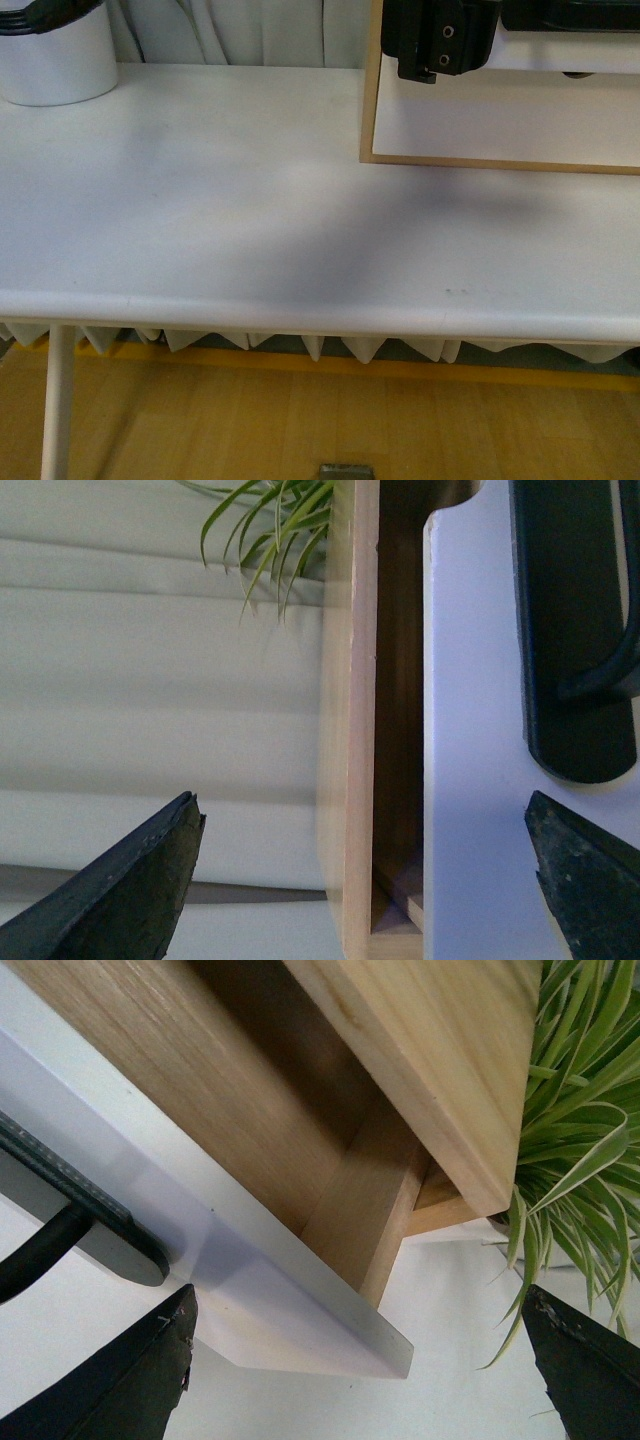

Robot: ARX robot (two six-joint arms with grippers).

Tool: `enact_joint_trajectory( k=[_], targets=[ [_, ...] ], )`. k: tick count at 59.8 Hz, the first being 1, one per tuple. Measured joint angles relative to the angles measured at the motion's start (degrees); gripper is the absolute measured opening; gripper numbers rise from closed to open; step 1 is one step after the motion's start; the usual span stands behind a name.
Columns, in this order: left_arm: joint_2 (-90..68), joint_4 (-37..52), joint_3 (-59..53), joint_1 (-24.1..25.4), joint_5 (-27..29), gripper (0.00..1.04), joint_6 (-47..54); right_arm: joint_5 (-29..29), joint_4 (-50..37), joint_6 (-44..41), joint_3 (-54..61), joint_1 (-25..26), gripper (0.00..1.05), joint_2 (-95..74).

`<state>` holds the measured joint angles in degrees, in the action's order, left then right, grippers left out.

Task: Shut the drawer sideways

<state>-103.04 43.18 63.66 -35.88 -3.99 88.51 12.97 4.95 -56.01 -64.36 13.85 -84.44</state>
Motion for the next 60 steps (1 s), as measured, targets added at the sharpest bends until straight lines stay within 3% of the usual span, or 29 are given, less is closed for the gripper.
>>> enact_joint_trajectory(
  k=[34,60],
  targets=[
    [-9.79,-6.49,15.02,1.62,2.64,0.98,-0.37,0.0,-1.18,1.42,-5.99,-0.07,0.95,-6.01],
    [-12.02,-7.87,18.45,1.75,3.45,0.98,-1.64,-0.94,-4.37,4.17,-8.37,0.87,0.95,-9.33]
  ],
)
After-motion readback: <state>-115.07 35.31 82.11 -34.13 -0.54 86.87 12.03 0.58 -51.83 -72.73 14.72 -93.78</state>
